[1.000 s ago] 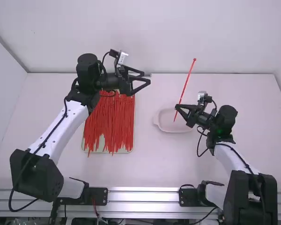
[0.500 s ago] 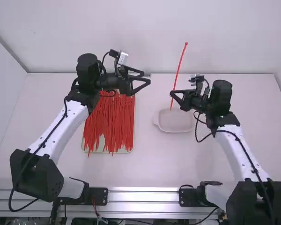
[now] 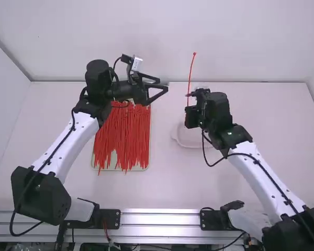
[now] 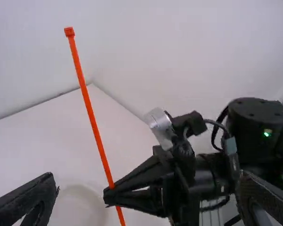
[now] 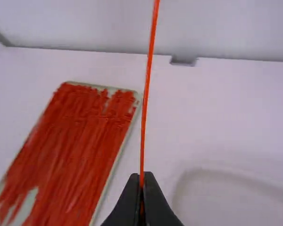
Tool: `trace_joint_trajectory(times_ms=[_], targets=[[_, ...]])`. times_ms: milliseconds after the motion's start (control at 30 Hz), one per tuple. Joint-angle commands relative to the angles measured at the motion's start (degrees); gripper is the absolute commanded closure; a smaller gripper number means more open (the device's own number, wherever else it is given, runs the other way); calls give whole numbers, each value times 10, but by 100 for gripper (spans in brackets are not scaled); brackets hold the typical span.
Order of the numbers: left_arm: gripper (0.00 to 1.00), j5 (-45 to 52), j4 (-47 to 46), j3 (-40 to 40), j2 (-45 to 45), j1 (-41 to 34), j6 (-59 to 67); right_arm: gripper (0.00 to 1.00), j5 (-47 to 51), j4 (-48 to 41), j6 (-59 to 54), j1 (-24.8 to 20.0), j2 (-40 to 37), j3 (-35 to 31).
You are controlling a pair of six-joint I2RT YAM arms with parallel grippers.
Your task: Fasten the cable tie
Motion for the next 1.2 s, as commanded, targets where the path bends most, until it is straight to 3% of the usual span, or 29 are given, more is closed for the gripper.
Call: trace_joint_trajectory(times_ms=[0, 567, 800, 1167], targets=[[1, 0, 4, -3, -2, 11, -7, 100, 148, -10, 19, 29, -19, 17], [1, 12, 54, -3, -3, 12, -47, 100, 535, -88, 103, 222, -29, 17], [1, 45, 87, -3, -3, 10, -47, 100, 622, -128, 155, 265, -29, 17], [1, 45, 108, -2, -5, -11, -48, 100, 645, -140, 153, 304, -16, 17]])
